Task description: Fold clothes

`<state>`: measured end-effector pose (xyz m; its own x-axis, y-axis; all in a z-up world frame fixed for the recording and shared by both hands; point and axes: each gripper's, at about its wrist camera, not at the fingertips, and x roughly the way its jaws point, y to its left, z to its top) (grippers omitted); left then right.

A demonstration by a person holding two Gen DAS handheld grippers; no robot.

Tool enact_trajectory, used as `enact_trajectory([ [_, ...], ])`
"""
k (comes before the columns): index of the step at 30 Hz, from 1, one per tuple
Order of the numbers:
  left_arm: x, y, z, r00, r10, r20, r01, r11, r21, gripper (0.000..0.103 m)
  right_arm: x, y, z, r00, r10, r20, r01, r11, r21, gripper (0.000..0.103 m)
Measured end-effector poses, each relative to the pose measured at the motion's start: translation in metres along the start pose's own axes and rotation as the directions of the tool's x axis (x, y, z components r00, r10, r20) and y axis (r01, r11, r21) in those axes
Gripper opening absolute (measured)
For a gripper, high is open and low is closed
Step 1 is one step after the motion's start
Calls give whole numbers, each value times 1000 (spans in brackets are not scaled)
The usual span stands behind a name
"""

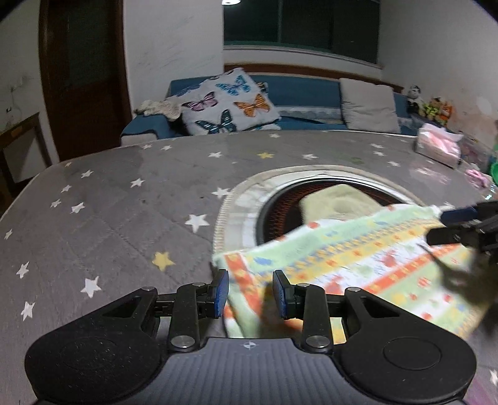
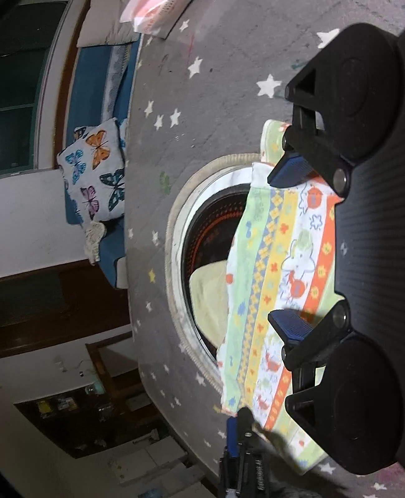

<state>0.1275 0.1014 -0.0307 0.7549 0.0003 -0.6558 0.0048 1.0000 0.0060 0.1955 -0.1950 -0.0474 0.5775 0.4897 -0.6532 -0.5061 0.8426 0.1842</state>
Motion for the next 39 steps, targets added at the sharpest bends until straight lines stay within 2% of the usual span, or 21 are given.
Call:
enact_trajectory([
  [8,3,16,3,1000,13,8,-13,998,-58,43,-8,14,2,1000,7,10,-6,999,-52,88],
  [13,2,18,3,1000,26,11,-26,997,-69,48,-21,48,2,997,73,28,-69,989,-134,88],
  [22,1,23,-1,996,81,24,-80,997,-23,58,-25,130,-12,979,202,-16,-195,919,-341,87],
  [28,-5,30,0,995,90,31,-89,995,-35,60,-6,165,-15,987,162,-6,-150,895,-421,87],
  [39,-24,49,-3,995,91,45,-86,991,-101,61,10,199,-33,989,147,-27,-139,838,-527,84],
])
